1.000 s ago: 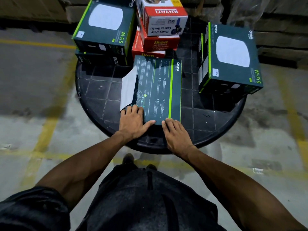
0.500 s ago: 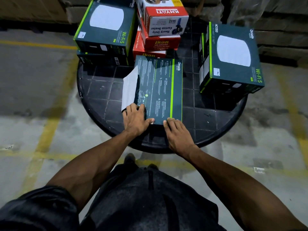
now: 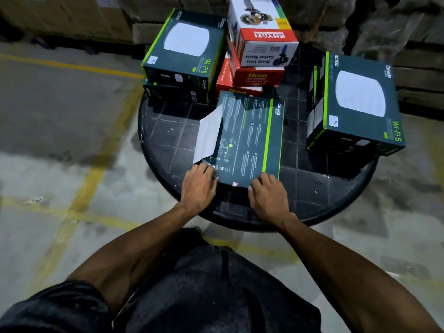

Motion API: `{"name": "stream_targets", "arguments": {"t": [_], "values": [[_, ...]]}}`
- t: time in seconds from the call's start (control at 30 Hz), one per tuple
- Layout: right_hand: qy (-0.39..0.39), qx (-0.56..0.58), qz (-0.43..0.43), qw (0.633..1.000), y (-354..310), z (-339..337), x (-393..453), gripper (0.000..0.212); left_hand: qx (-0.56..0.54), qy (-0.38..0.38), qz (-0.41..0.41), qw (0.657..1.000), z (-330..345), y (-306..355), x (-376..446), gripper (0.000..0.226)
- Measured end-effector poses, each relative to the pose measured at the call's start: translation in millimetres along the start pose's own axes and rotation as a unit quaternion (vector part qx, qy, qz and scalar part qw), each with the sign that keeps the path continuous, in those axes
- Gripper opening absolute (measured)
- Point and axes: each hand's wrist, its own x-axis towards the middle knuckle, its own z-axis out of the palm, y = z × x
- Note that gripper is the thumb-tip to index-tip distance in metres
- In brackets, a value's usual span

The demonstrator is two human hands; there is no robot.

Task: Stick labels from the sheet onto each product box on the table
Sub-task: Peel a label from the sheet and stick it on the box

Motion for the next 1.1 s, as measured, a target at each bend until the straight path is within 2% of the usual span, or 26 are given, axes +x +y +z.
{"name": "stream_targets", "arguments": {"t": [0.07,0.13,0.23,0.33,0.4,0.5,0.57,0.63,0.73,0.8,0.87,1.0,1.1], "values": [[-0.073,0.082,0.098,0.989,-9.1,-7.7,22.9,0.037,-0.022,0.015,-0.035,0.999,-4.2,-5.4,-1.3,0.018],[-0.115,0.204,0.191,0.953,-21.5,-11.5,50.9,0.044,-0.044,0.018,-0.066,0.997,-6.6,-15.1,-2.2,0.018],[-0.159,0.352,0.259,0.885,-47.0,-13.5,92.8,0.053,-0.042,0.020,-0.083,0.995,-7.5,-36.8,-3.8,0.015],[-0.180,0.414,0.320,0.833,-72.9,-10.9,127.0,0.050,-0.024,0.010,-0.101,0.995,-10.3,-63.5,-1.1,0.013],[-0.175,0.403,0.344,0.830,-83.1,-5.2,147.3,0.041,-0.011,0.008,-0.102,0.995,-12.6,-83.6,3.9,0.013],[-0.141,0.376,0.355,0.844,-96.9,-3.6,179.5,0.014,-0.008,0.002,-0.096,0.995,-16.6,-115.9,16.4,0.016],[-0.107,0.348,0.330,0.871,-112.9,-11.2,202.3,0.012,-0.020,-0.010,-0.097,0.995,-20.3,-137.2,29.5,0.021],[-0.053,0.292,0.264,0.918,-130.6,-19.3,225.0,0.018,-0.032,-0.018,-0.087,0.995,-25.3,-157.3,44.5,0.024],[0.023,0.152,0.108,0.982,-157.8,-19.5,249.0,0.021,-0.030,-0.023,-0.088,0.995,-33.1,-185.3,70.0,0.024],[0.024,0.079,0.006,0.997,-171.6,-3.3,252.4,0.019,-0.033,-0.018,-0.092,0.995,-38.2,-202.3,84.8,0.023],[-0.040,0.040,-0.040,0.998,-182.1,16.2,250.0,0.019,-0.043,-0.013,-0.090,0.995,-43.0,-218.5,97.2,0.025],[-0.192,0.044,-0.041,0.980,-194.3,48.3,244.1,0.014,-0.063,-0.040,-0.105,0.992,-51.2,-247.2,122.4,0.031],[-0.274,0.058,-0.043,0.959,-199.2,61.2,246.2,0.030,-0.069,-0.052,-0.111,0.990,-55.9,-262.0,142.0,0.034]]}}
